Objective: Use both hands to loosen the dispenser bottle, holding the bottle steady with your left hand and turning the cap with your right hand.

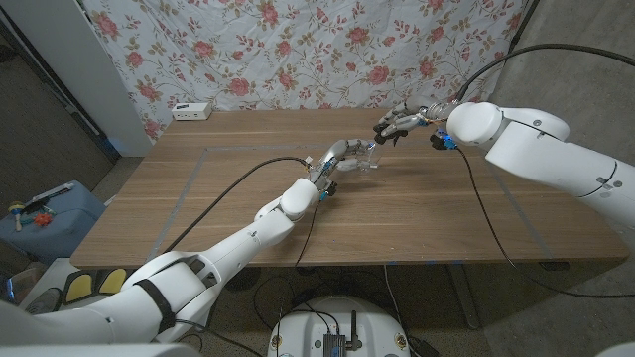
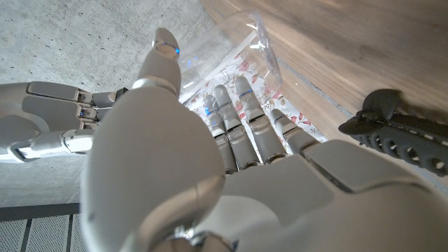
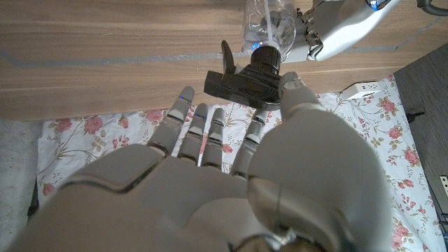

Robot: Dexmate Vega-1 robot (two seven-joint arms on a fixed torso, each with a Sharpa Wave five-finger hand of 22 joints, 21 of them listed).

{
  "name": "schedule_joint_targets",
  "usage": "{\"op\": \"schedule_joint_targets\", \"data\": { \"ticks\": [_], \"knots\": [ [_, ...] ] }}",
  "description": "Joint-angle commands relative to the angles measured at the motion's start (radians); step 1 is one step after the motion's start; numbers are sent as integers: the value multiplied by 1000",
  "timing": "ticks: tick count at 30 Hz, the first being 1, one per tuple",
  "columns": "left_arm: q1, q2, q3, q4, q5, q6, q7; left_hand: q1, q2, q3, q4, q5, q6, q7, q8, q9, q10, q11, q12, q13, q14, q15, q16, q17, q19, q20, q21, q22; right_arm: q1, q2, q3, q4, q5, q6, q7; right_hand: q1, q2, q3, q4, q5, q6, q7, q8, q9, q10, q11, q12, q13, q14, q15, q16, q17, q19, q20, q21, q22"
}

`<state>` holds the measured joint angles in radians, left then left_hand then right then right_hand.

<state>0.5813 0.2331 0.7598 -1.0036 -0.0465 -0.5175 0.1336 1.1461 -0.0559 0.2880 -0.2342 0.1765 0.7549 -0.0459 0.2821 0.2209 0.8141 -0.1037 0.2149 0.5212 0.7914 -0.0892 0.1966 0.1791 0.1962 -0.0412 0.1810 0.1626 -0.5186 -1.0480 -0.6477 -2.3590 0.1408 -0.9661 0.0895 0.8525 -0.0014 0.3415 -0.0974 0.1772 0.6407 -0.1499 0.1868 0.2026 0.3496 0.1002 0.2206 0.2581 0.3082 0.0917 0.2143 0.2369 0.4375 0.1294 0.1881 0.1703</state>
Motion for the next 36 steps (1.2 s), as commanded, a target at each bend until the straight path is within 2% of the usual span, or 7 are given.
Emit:
{"op": "schedule_joint_targets", "data": {
  "ticks": [1, 7, 14, 17, 20, 23, 36],
  "knots": [
    [4, 6, -4, -12, 3, 0, 3, -128, 144, 89, 80, 5, 123, -29, 5, 5, 61, -42, 7, 6, 2, -58, 0, 2, 9, -43, 2, 2, 35, -10, -21, -2, -11, 3, 50, -15, -7, -11, -1, 2, -37, 10, -7, 6, -4, -3, -3, 2, -10, 6, -3, -2, -14, 7, -3, 2],
    [4, 6, -4, -10, 2, -3, -1, -128, 144, 89, 80, 5, 124, -29, 5, 6, 60, -43, 6, 5, 2, -59, 0, 1, 9, -42, 2, 2, 58, -7, -54, -6, -47, -13, 63, -30, -18, -15, -5, 7, -85, 7, -10, 7, 27, -32, 9, 1, -9, 9, -4, -7, -17, 15, -1, 2],
    [4, 8, -5, -13, 3, -4, -2, -129, 144, 89, 81, 5, 123, -30, 5, 6, 61, -43, 6, 5, 3, -60, 0, 1, 9, -42, 2, 2, 80, -4, -90, -10, -91, -30, 80, -41, -25, -17, -9, 10, -98, -10, -3, 6, 62, -70, 19, -1, 6, 1, 1, -11, -18, 16, 1, 2],
    [4, 8, -5, -13, 3, -5, -3, -129, 144, 89, 81, 5, 125, -28, 5, 6, 61, -41, 6, 6, 3, -60, 0, 1, 9, -42, 2, 2, 93, -2, -110, -13, -115, -41, 89, -50, -27, -21, -7, 10, -98, -15, 1, 6, 76, -74, 23, -2, 15, -9, 5, -11, -17, 18, 2, 2],
    [3, 8, -4, -12, 3, -6, -4, -129, 144, 89, 81, 4, 125, -26, 5, 6, 61, -43, 6, 5, 3, -58, 0, 1, 9, -42, 2, 2, 109, 0, -136, -14, -145, -49, 101, -60, -31, -26, -7, 11, -98, -15, 4, 6, 92, -85, 27, -3, 27, -25, 9, -13, -15, 16, 3, 2],
    [3, 7, -4, -12, 4, -6, -3, -129, 144, 89, 80, 4, 125, -28, 5, 6, 61, -42, 6, 5, 3, -58, 0, 2, 9, -41, 2, 2, 123, 3, -160, -15, -175, -60, 114, -71, -39, -34, -10, 14, -96, -11, 10, 6, 124, -112, 35, -5, 47, -47, 15, -17, -11, 8, 4, 1],
    [12, 11, -5, -29, 7, 6, 3, -129, 146, 89, 81, 5, 125, -28, 5, 6, 61, -39, 6, 6, 2, -59, 0, 2, 9, -40, 2, 2, 134, 17, -202, -12, -251, -82, 138, -76, -41, -40, -21, 21, -72, -8, 24, 6, 208, -153, 56, -12, 106, -116, 33, -24, 3, -24, 8, 1]
  ]
}}
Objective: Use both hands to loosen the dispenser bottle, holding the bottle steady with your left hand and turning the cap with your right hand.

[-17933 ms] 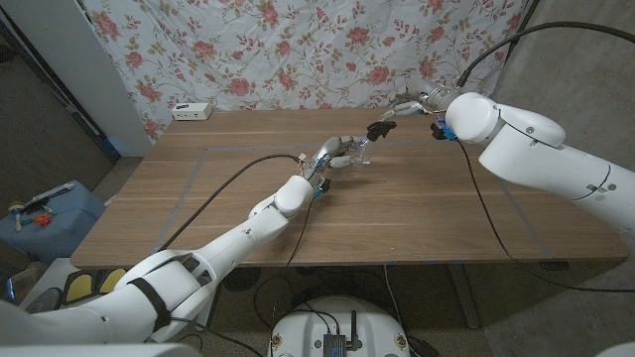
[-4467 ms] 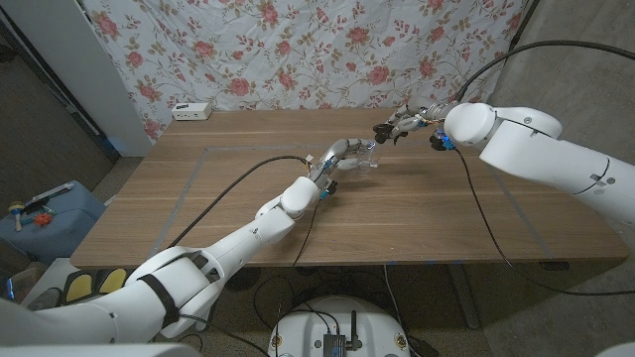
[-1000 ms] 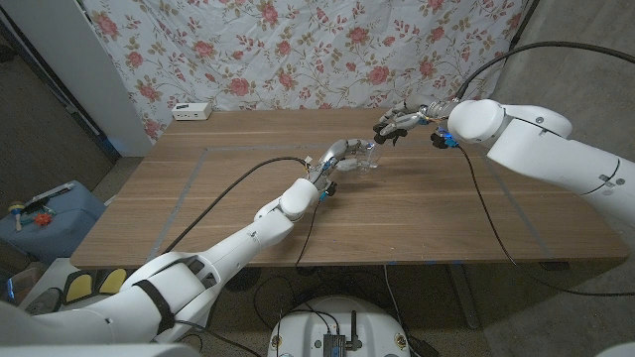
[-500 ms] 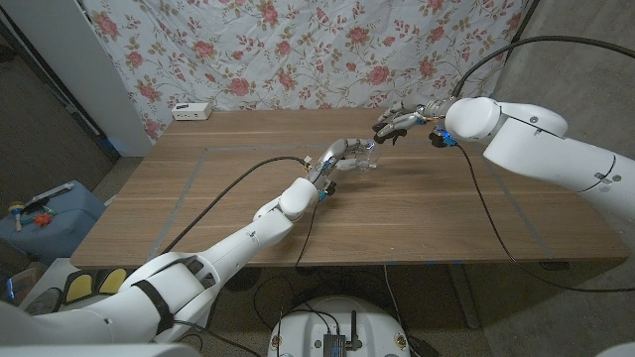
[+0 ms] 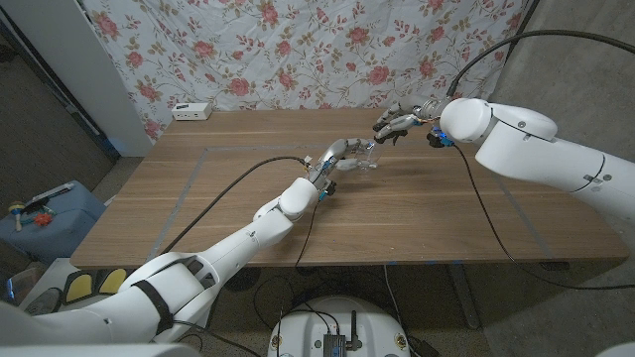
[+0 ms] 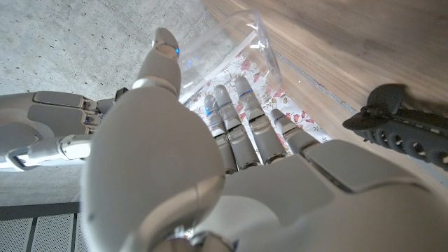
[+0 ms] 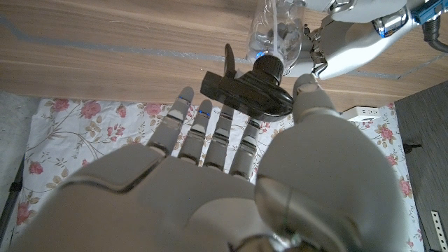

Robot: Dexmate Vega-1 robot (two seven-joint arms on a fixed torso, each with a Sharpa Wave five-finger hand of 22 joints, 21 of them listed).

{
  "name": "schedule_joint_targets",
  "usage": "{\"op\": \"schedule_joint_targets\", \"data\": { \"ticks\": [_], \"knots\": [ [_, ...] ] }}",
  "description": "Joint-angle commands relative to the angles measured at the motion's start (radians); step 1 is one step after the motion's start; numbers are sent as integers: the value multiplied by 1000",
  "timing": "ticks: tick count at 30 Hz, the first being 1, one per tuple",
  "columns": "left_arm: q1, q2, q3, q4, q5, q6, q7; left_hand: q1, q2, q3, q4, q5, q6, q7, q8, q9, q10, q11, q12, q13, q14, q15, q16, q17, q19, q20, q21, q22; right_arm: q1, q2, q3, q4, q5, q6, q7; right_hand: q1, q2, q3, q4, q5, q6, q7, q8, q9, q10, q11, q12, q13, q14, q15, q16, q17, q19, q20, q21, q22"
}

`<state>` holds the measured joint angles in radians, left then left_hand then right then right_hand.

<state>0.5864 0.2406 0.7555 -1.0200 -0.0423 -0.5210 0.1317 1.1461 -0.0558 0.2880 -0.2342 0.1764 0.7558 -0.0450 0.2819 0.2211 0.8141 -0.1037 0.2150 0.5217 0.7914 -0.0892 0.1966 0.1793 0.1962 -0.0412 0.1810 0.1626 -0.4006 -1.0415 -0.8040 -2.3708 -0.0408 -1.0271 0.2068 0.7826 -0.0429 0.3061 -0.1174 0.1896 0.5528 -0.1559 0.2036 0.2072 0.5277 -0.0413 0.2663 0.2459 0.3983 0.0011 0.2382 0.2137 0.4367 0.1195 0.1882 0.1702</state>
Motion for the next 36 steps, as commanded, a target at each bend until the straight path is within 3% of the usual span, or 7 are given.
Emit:
{"op": "schedule_joint_targets", "data": {
  "ticks": [1, 2, 7, 10, 17, 36],
  "knots": [
    [7, 4, -1, -14, 3, 11, 6, -129, 146, 90, 81, 5, 125, -30, 6, 6, 63, -39, 7, 5, 2, -59, 0, 2, 9, -40, 2, 2, 15, 10, -46, -1, -72, -19, 22, -8, -1, -7, -2, 8, 22, -2, 10, 2, 38, -20, 11, 0, 23, -34, 10, -1, 4, -15, 7, 1],
    [7, 4, -1, -14, 3, 11, 6, -128, 145, 90, 80, 5, 124, -30, 5, 6, 63, -42, 7, 5, 1, -60, -1, 1, 9, -40, 2, 2, 14, 12, -48, -1, -78, -22, 20, -9, -2, -8, -2, 9, 25, -5, 12, 2, 44, -18, 13, -1, 27, -38, 11, -1, 6, -18, 8, 1],
    [6, 3, -1, -12, 3, 10, 5, -129, 145, 89, 81, 5, 125, -30, 6, 6, 60, -42, 6, 6, 2, -60, 0, 1, 9, -40, 2, 2, 10, 18, -56, 1, -102, -29, 19, -6, -7, -9, -12, 13, 60, -4, 25, 2, 92, -55, 24, -5, 62, -70, 17, -7, 15, -38, 8, 0],
    [6, 3, -1, -12, 3, 10, 5, -129, 144, 89, 81, 5, 126, -31, 6, 6, 62, -41, 6, 5, 3, -59, 0, 1, 9, -40, 2, 2, 14, 20, -64, 1, -115, -36, 26, -3, -8, -7, -15, 14, 67, -6, 28, 2, 100, -48, 25, -6, 69, -75, 16, -9, 18, -50, 8, 0],
    [9, 4, -2, -14, 3, 12, 8, -129, 145, 89, 81, 5, 128, -31, 7, 6, 62, -42, 6, 5, 2, -59, 0, 1, 9, -40, 2, 2, 11, 30, -70, 13, -130, -39, 31, 5, -8, -4, -21, 17, 77, -10, 30, 3, 130, -67, 32, -8, 83, -94, 15, -11, 14, -70, 5, 0],
    [1, -2, -1, -1, 2, 6, 6, -130, 145, 91, 81, 5, 131, -30, 8, 6, 64, -43, 7, 6, 2, -59, -2, 0, 8, -39, 2, 2, -4, 54, -69, 41, -160, -25, 27, 12, -12, 5, -28, 24, 133, -13, 48, 2, 211, -120, 48, -16, 135, -131, 14, -17, 18, -85, 4, -1]
  ]
}}
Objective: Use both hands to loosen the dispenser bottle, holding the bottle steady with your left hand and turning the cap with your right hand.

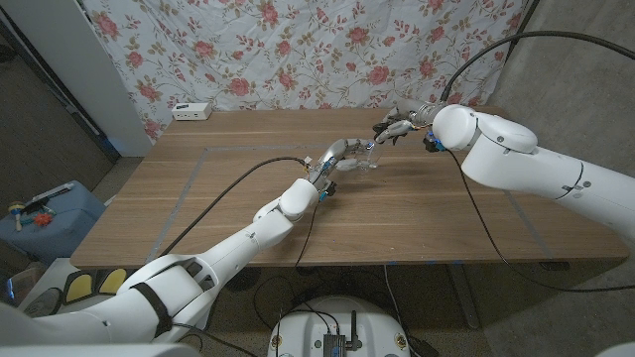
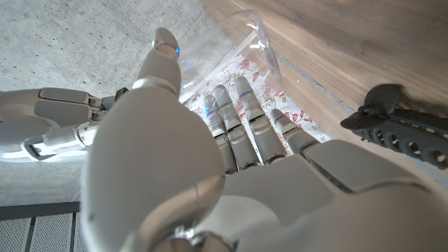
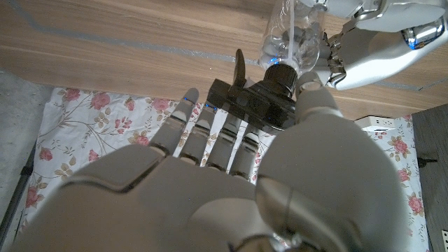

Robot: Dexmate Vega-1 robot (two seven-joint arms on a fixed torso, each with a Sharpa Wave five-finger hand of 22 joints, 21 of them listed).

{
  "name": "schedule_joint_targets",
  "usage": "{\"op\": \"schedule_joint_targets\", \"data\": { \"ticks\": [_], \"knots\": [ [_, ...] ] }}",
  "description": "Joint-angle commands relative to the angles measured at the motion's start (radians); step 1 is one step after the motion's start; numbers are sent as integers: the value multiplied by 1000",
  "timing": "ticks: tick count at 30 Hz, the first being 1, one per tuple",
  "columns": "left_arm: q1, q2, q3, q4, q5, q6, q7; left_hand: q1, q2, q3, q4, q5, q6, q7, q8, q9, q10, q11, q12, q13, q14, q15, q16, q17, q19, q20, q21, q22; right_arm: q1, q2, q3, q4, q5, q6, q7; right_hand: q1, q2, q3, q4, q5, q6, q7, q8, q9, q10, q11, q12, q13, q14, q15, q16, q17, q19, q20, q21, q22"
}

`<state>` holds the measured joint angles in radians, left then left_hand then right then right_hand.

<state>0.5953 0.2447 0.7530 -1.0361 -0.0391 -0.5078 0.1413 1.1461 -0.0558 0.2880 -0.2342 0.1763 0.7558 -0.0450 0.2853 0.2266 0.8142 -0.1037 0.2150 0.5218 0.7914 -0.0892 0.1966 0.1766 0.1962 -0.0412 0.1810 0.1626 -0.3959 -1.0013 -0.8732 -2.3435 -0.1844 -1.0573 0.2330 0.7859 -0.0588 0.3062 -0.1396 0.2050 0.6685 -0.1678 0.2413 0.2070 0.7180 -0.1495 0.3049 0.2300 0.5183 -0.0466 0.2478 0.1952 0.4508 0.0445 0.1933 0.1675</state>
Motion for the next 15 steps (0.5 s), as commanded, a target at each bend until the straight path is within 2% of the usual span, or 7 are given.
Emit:
{"op": "schedule_joint_targets", "data": {
  "ticks": [1, 7, 8, 11, 15],
  "knots": [
    [-8, -6, 2, 15, -1, -7, -4, -131, 145, 90, 82, 5, 130, -30, 5, 0, 64, -43, 7, 6, 2, -58, -1, 3, 8, -39, 2, 2, -8, 15, -1, 15, -17, 5, 2, 8, 4, 4, -5, 9, 19, -3, 11, 2, 23, -12, 10, 0, 16, -85, 4, 2, 4, -10, -2, 2],
    [-10, -6, 2, 16, -1, -7, -5, -130, 145, 90, 81, 5, 129, -30, 4, 0, 65, -42, 8, 6, 1, -58, -1, 4, 9, -39, 2, 2, -9, 19, 0, 22, -20, 13, 7, 8, 9, 5, -4, 10, 47, -8, 21, 2, 43, -13, 14, -2, 24, -93, 5, 4, 6, -14, -2, 2],
    [-10, -6, 2, 15, -1, -7, -5, -131, 145, 90, 81, 5, 128, -30, 3, 0, 64, -42, 8, 7, 1, -57, -1, 4, 8, -39, 2, 2, -8, 21, 0, 24, -21, 11, 7, 14, 12, 8, -6, 11, 54, -9, 23, 2, 52, -24, 16, -3, 27, -94, 5, 4, 6, -14, -2, 2],
    [-9, -6, 2, 14, -1, -5, -4, -130, 145, 90, 81, 5, 127, -29, 3, 0, 64, -41, 7, 7, 2, -59, -1, 4, 8, -39, 2, 2, -6, 23, -4, 29, -25, 13, 12, 17, 13, 8, -7, 11, 64, -10, 26, 2, 56, -33, 15, -4, 30, -96, 5, 5, 7, -16, -2, 2],
    [-10, -5, 2, 13, -2, -4, -5, -130, 145, 90, 81, 5, 128, -29, 4, 0, 64, -41, 7, 7, 1, -60, -1, 4, 8, -39, 2, 2, -7, 25, -3, 33, -29, 19, 10, 24, 15, 12, -10, 13, 82, -14, 33, 2, 69, -35, 17, -5, 39, -103, 4, 3, 8, -21, -2, 2]
  ]
}}
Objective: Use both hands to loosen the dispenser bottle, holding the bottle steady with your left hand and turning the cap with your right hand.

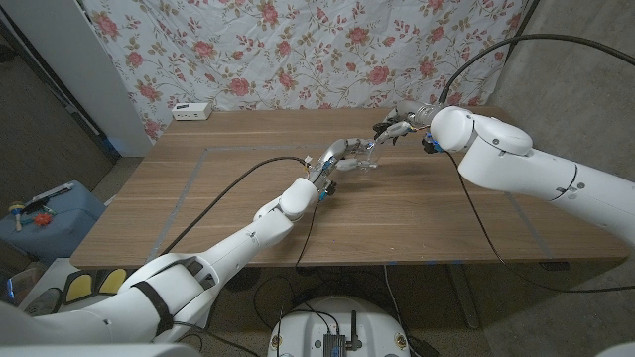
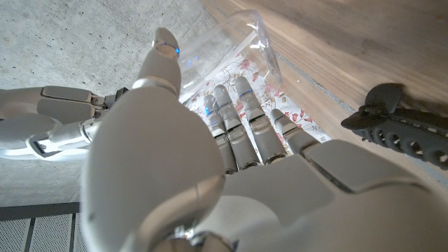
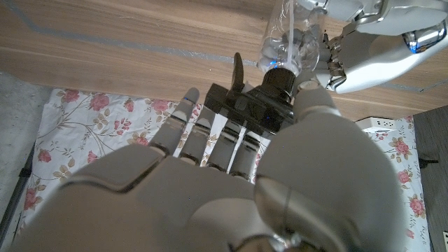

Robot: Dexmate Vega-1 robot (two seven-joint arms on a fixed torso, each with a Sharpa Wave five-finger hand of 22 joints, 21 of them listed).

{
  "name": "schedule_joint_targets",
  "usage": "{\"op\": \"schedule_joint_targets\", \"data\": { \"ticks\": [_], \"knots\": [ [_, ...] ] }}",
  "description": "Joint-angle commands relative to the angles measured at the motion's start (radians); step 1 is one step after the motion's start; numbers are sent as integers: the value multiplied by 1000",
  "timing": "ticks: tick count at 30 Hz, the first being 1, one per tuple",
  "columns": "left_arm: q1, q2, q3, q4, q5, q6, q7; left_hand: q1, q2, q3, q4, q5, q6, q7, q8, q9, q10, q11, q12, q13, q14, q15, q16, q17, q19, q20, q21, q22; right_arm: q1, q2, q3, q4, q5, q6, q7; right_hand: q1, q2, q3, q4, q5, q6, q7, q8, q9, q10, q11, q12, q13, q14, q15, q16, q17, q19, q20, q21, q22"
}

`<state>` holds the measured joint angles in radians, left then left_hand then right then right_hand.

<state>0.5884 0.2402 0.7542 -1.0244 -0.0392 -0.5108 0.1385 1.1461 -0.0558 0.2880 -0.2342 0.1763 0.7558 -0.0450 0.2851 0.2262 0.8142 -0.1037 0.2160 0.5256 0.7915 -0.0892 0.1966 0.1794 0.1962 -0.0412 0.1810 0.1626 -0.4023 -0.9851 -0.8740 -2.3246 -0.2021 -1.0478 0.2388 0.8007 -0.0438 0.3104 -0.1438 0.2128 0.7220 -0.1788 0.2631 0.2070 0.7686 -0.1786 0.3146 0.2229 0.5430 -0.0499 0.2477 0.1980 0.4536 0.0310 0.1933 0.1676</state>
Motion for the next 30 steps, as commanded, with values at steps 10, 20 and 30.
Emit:
{"op": "schedule_joint_targets", "data": {
  "ticks": [10, 20, 30],
  "knots": [
    [-14, -9, 3, 24, -4, -13, -7, -130, 145, 90, 81, 5, 128, -30, 4, 1, 64, -41, 6, 3, 1, -60, -1, 1, 8, -38, 2, 2, -5, 15, 2, 19, -22, 14, 2, 29, 9, 14, -11, 8, 80, -7, 28, 1, 68, -27, 15, -2, 39, -123, 7, 3, 13, -19, -1, 1],
    [-17, -13, 4, 33, -6, -14, -8, -130, 144, 90, 80, 5, 129, -29, 4, 1, 63, -41, 6, 2, 2, -59, -1, 1, 9, -38, 2, 2, -11, 23, 11, 30, -22, 23, -1, 50, 16, 28, -14, 12, 124, -19, 43, 0, 110, -29, 20, -6, 66, -141, 4, 1, 24, -30, 0, 1],
    [-19, -15, 4, 41, -8, -17, -8, -129, 146, 91, 80, 5, 126, -30, 3, 1, 63, -41, 5, 2, 1, -59, -1, 2, 8, -36, 2, 2, -22, 27, 30, 45, -13, 45, -9, 75, 30, 27, -15, 9, 171, -16, 56, -2, 155, -31, 23, -10, 104, -162, 19, 11, 51, -78, 4, 0]
  ]
}}
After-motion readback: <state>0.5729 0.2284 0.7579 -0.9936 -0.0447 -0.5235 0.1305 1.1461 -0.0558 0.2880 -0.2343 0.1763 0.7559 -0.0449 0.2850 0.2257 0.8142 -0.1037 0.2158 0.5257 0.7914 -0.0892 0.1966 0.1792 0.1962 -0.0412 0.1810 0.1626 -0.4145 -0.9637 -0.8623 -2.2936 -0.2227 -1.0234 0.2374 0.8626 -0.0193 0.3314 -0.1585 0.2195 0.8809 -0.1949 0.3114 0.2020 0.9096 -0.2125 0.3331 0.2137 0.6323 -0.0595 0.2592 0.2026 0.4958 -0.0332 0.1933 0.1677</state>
